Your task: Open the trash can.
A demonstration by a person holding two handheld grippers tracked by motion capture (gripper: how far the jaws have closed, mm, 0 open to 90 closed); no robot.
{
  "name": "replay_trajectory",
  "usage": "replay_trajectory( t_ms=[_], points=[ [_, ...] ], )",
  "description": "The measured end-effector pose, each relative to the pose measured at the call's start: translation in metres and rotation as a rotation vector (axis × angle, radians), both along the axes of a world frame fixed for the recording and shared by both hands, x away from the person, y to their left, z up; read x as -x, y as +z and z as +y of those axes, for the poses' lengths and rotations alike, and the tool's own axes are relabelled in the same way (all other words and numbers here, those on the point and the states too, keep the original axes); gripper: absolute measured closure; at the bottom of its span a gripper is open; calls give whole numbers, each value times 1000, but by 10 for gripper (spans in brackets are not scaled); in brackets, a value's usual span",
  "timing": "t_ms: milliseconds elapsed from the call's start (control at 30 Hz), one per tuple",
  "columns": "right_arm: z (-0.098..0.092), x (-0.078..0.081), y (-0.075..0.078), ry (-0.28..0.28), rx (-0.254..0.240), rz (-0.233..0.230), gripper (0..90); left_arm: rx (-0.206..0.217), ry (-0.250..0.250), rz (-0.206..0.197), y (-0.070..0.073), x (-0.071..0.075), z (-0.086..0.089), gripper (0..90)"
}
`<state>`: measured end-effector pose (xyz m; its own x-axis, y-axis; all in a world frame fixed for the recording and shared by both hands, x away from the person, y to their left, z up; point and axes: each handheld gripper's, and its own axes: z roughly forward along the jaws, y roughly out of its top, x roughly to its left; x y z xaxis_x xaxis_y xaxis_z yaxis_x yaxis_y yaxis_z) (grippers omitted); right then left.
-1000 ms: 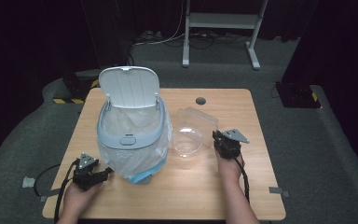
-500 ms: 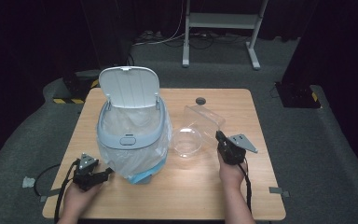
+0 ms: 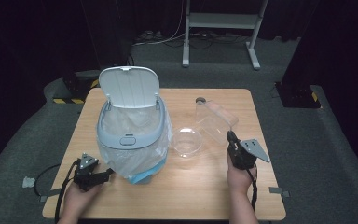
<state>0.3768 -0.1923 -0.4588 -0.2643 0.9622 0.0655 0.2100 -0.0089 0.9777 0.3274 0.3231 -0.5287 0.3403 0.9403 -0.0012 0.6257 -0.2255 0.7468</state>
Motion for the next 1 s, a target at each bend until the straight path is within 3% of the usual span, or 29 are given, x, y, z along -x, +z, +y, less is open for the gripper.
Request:
replay_trajectory(
  t_ms=[267,467,1000],
  points=[
    [0,10,12,0,-9,-44,857,-1,-4,3,0,0,1,247],
    [3,20,23,19,-18,-89,857,-4,0,1,0,0,0,249],
    [12,36,47,84,-42,-157,856,-4,1,0,0,0,0,252]
  ],
)
